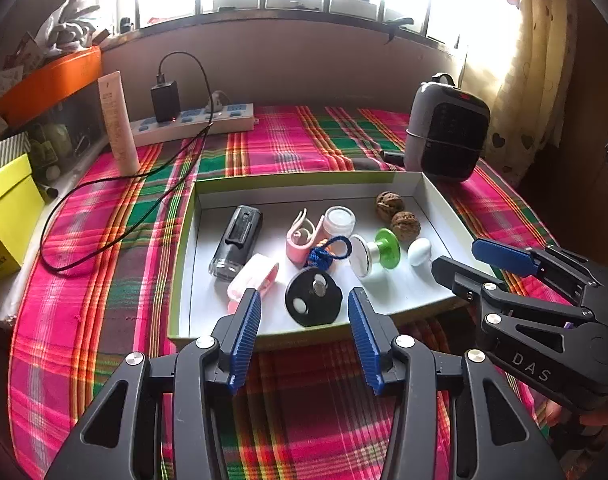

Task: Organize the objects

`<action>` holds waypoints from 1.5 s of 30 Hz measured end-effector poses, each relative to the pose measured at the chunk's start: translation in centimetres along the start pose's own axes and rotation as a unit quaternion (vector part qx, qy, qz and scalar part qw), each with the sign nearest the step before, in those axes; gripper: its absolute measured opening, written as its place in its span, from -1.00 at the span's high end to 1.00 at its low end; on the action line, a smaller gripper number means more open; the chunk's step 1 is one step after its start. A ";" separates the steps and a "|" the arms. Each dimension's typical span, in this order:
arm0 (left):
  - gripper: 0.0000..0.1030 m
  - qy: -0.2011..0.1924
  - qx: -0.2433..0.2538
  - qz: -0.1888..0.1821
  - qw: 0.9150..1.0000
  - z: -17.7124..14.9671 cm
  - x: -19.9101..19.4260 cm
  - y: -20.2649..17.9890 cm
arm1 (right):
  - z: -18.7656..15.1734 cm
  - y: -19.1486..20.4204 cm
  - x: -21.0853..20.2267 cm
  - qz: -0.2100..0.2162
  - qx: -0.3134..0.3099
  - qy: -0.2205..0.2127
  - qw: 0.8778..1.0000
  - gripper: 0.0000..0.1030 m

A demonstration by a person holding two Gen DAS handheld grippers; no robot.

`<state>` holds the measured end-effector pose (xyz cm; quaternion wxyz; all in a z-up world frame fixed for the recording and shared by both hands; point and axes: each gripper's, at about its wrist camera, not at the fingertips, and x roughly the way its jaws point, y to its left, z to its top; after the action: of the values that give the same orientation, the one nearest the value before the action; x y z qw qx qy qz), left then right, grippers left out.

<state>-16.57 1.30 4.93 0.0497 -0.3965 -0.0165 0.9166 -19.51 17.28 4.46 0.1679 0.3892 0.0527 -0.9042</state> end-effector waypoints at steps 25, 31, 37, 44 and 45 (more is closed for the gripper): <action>0.14 -0.001 -0.009 0.012 1.000 -4.8 -3.1 -0.6 | -5.0 1.3 -3.5 0.006 0.019 -0.002 1.000 0.06; 0.14 0.015 -0.010 0.009 1.000 -6.3 -2.7 -1.0 | -6.4 1.4 -3.3 0.003 0.024 0.013 1.000 0.06; 0.14 0.024 -0.014 0.015 1.000 -6.9 -2.5 -0.8 | -7.3 1.4 -3.1 -0.002 0.026 0.025 0.999 0.06; 0.14 0.038 -0.021 0.022 0.999 -7.8 -2.0 -0.4 | -8.2 1.5 -2.6 -0.007 0.025 0.040 0.999 0.06; 0.14 0.037 -0.021 0.024 0.999 -7.9 -1.9 -0.4 | -8.3 1.4 -2.6 -0.007 0.025 0.040 0.999 0.06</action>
<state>-9.49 1.41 0.93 0.0199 -0.4317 -0.0242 0.9015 -11.68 18.51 0.66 0.1490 0.4287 0.0393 -0.8902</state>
